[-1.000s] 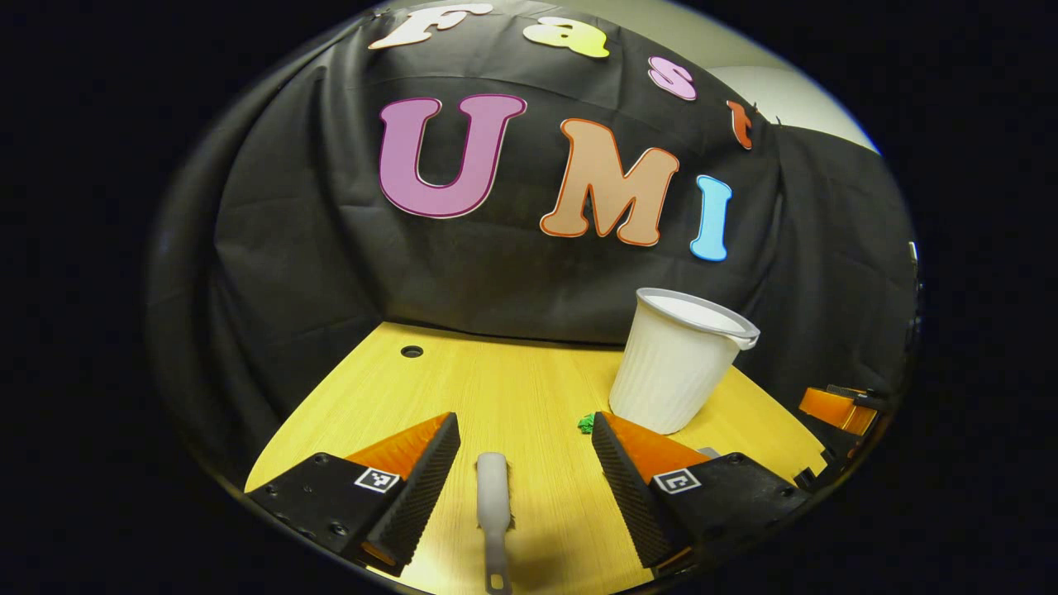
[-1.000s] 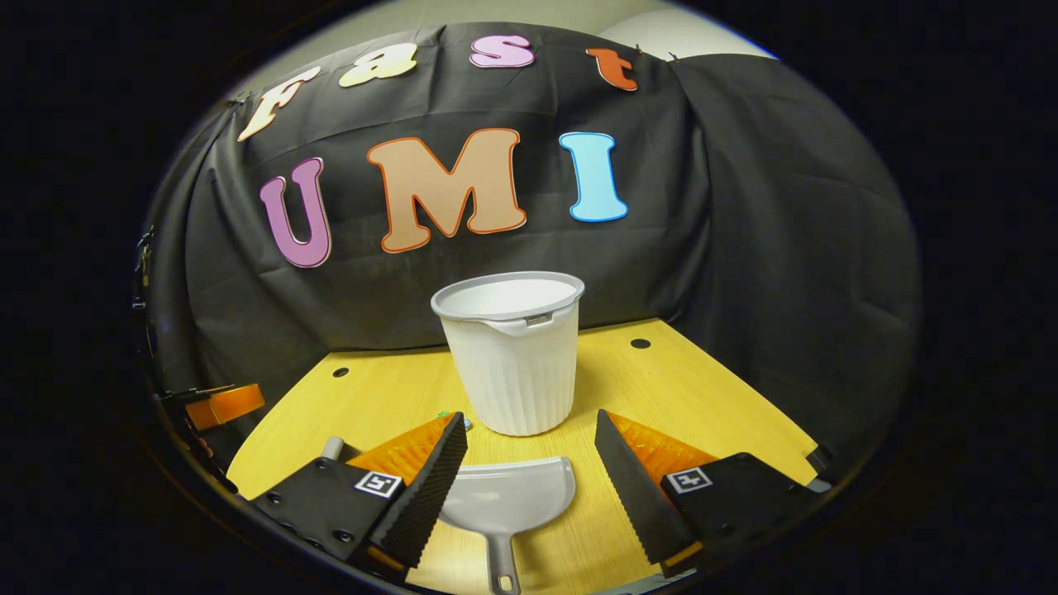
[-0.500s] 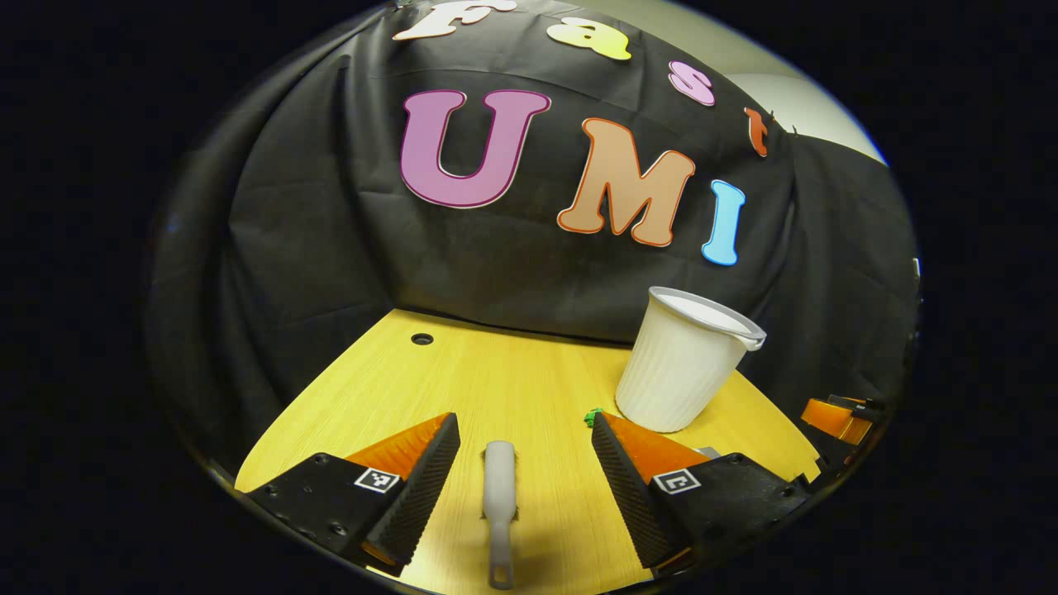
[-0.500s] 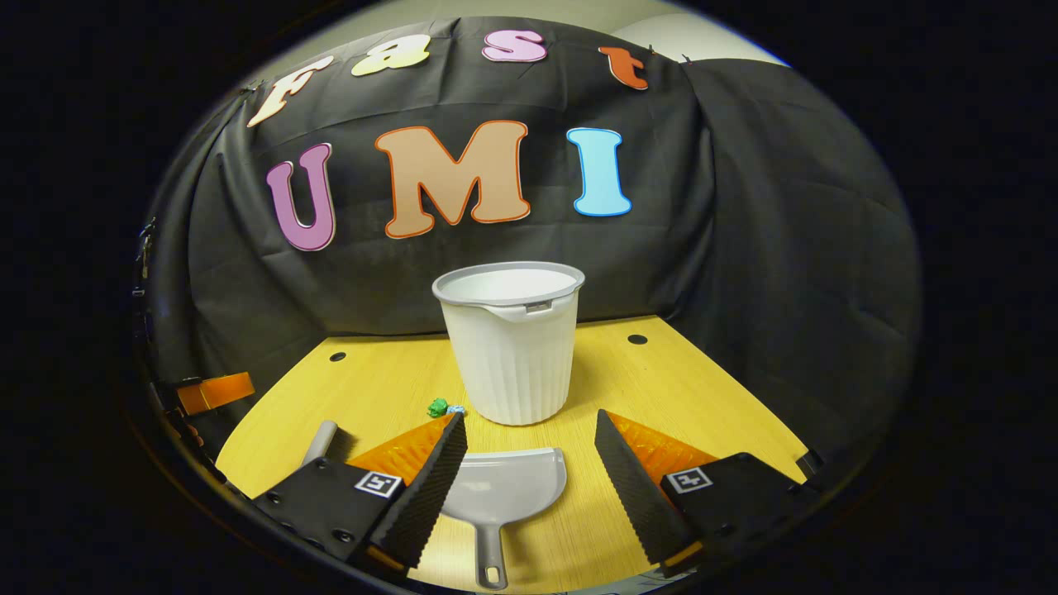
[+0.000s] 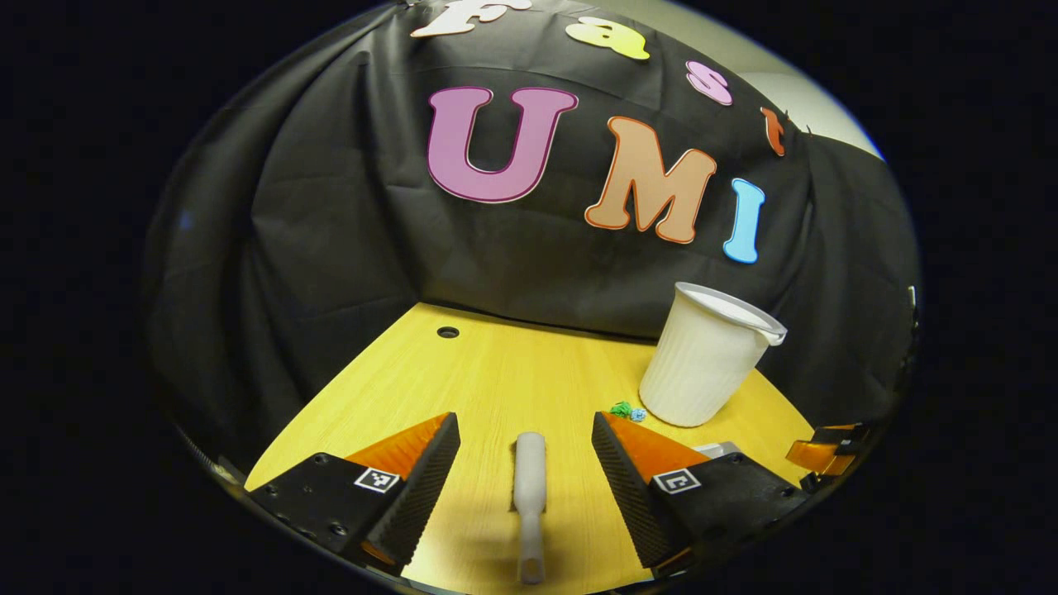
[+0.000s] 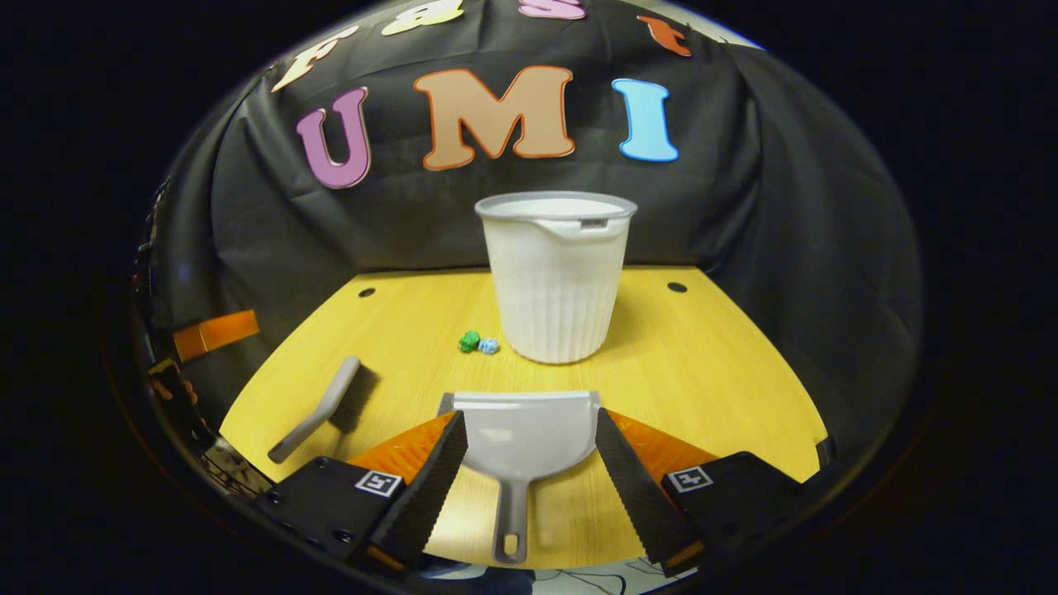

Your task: Pick up the small broom and dustpan from the desktop, sweep the trash into the dustpan with the broom, and then empty the trash into the garbage bin.

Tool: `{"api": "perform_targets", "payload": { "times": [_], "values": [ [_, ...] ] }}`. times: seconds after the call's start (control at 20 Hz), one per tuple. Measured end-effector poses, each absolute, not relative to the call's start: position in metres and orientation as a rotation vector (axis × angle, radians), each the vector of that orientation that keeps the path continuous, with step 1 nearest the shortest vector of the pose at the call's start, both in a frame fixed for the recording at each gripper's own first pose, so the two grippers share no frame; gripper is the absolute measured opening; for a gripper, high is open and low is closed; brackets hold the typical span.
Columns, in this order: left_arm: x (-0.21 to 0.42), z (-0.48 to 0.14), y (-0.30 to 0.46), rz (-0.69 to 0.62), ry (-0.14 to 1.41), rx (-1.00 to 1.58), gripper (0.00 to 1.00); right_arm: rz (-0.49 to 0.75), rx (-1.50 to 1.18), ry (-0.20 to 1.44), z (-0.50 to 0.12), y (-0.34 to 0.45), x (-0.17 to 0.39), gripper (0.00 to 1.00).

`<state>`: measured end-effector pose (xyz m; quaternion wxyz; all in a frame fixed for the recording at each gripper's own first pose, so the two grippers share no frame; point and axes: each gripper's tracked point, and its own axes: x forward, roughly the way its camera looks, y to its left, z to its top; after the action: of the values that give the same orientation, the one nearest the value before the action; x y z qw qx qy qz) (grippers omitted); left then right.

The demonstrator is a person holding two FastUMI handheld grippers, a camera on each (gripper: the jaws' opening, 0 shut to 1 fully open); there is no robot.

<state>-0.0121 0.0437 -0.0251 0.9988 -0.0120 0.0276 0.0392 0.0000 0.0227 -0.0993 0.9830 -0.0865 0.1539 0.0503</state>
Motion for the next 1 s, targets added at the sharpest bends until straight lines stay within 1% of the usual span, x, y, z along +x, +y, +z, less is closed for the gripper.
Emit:
{"api": "perform_targets", "payload": {
  "times": [0.05,0.15,0.2,0.25,0.35,0.4,0.45,0.5,0.55,0.6,0.65,0.8,0.85,0.9,0.95,1.0],
  "values": [
    [-0.013,-0.027,0.046,0.08,0.057,-0.028,0.95,0.103,-0.188,0.352,-0.113,0.022,-0.001,1.0],
    [-0.013,-0.03,0.051,0.083,0.063,-0.031,0.95,0.11,-0.194,0.436,-0.14,0.023,-0.004,1.0],
    [-0.013,-0.031,0.054,0.085,0.068,-0.029,0.95,0.115,-0.188,0.469,-0.151,0.026,-0.004,0.96],
    [-0.013,-0.032,0.057,0.086,0.072,-0.025,0.95,0.118,-0.176,0.493,-0.16,0.028,-0.004,0.96],
    [-0.013,-0.034,0.062,0.085,0.081,-0.016,0.95,0.112,-0.163,0.526,-0.173,0.03,-0.003,0.96],
    [-0.013,-0.034,0.064,0.085,0.085,-0.011,0.95,0.108,-0.162,0.539,-0.179,0.03,-0.003,1.0],
    [-0.013,-0.035,0.067,0.085,0.088,-0.006,0.95,0.104,-0.164,0.553,-0.184,0.031,-0.002,0.96],
    [-0.012,-0.036,0.068,0.084,0.092,-0.005,0.95,0.103,-0.168,0.573,-0.191,0.031,-0.002,0.96],
    [-0.011,-0.037,0.069,0.082,0.097,-0.008,0.95,0.1,-0.173,0.589,-0.197,0.03,0.0,1.0],
    [-0.01,-0.04,0.069,0.078,0.103,-0.012,0.95,0.097,-0.176,0.608,-0.203,0.029,0.001,0.96],
    [-0.012,-0.042,0.07,0.074,0.109,-0.014,0.95,0.093,-0.177,0.63,-0.209,0.028,0.002,1.0],
    [-0.015,-0.049,0.073,0.078,0.131,-0.007,0.95,0.078,-0.17,0.69,-0.226,0.024,0.004,1.0],
    [-0.016,-0.053,0.075,0.08,0.14,-0.006,0.95,0.074,-0.167,0.71,-0.23,0.023,0.005,0.97],
    [-0.019,-0.057,0.076,0.081,0.152,-0.007,0.95,0.071,-0.166,0.726,-0.233,0.022,0.006,0.96],
    [-0.022,-0.062,0.078,0.083,0.163,-0.008,0.94,0.07,-0.166,0.732,-0.236,0.022,0.009,0.97],
    [-0.024,-0.066,0.079,0.087,0.174,-0.01,0.95,0.066,-0.171,0.743,-0.238,0.021,0.011,0.97]
  ]
}}
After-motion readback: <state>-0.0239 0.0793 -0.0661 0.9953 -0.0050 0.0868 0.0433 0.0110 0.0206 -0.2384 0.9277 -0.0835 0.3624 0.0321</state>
